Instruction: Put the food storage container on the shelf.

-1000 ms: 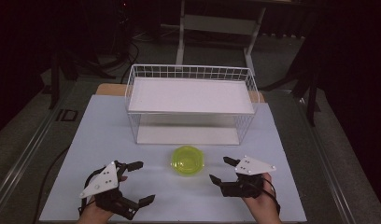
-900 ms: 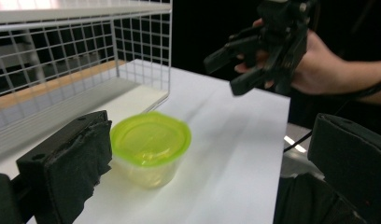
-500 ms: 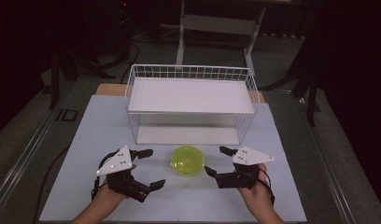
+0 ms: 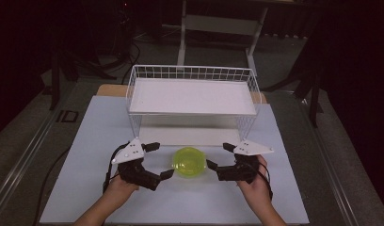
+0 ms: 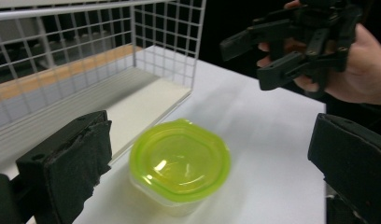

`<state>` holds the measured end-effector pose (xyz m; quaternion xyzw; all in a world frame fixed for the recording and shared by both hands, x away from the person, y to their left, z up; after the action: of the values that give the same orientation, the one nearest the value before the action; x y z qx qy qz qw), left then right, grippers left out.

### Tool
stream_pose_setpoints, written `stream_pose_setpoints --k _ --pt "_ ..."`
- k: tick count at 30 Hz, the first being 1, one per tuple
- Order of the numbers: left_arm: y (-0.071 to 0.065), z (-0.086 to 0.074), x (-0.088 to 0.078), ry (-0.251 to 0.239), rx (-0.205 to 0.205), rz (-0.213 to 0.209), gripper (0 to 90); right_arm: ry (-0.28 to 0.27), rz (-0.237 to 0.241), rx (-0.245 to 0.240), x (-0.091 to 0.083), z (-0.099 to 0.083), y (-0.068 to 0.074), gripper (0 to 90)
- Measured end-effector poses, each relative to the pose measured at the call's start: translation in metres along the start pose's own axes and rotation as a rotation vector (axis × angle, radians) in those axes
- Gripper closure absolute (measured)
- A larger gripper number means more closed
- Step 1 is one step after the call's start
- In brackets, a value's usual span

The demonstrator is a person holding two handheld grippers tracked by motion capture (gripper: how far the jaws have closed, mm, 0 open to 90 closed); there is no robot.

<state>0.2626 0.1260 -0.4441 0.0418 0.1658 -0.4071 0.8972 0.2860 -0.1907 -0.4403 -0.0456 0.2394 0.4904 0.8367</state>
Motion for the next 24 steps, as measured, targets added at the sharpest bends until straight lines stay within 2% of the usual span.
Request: stream_pose_setpoints --k 2,4,5,7,11,13,14,16,17,18,22,24 --pt "0.002 0.001 0.004 0.015 -0.014 0.015 0.4 0.002 -0.029 0.018 0.005 0.0 -0.003 12.2" --pt "0.005 0.001 0.009 0.049 -0.052 0.02 0.4 0.011 -0.013 0.038 0.009 -0.001 -0.006 13.8" --pt "0.007 0.0 0.012 0.069 -0.074 0.014 0.4 0.007 -0.028 0.045 0.011 -0.002 -0.006 15.0" --pt "0.009 -0.003 0.019 0.111 -0.112 0.026 0.5 0.005 -0.016 0.08 0.014 -0.003 -0.009 20.6" --pt "0.013 -0.009 0.03 0.159 -0.163 0.01 0.7 0.0 -0.026 0.115 0.02 -0.007 -0.012 25.6" --pt "0.014 -0.012 0.035 0.171 -0.184 0.016 6.9 0.009 -0.032 0.115 0.024 -0.009 -0.011 27.0" --pt "0.015 -0.013 0.038 0.181 -0.189 0.024 6.9 0.017 -0.038 0.11 0.027 -0.01 -0.01 27.2" --pt "0.017 -0.016 0.043 0.193 -0.226 0.024 9.8 0.032 -0.036 0.118 0.032 -0.013 -0.01 31.0" --pt "0.018 -0.017 0.044 0.199 -0.243 0.039 13.5 0.036 -0.039 0.129 0.033 -0.014 -0.01 32.7" --pt "0.019 -0.019 0.046 0.201 -0.262 0.027 14.8 0.041 -0.029 0.151 0.035 -0.016 -0.012 33.5" --pt "0.019 -0.025 0.053 0.248 -0.302 0.063 15.6 0.06 -0.033 0.198 0.041 -0.021 -0.016 34.4" --pt "0.019 -0.029 0.056 0.274 -0.314 0.082 15.7 0.079 -0.04 0.223 0.043 -0.023 -0.018 38.9"
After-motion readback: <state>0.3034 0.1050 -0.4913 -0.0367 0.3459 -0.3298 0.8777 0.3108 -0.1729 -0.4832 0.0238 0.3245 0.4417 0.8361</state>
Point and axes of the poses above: each handheld gripper's, and its own axes: x roughly forward along the jaws, z roughly out of its top, y roughly to its left, the point moved 1 cm from there along x, roughly forward along the jaws, and after that the axes turned 10 degrees about z, right-handed, at the moved point
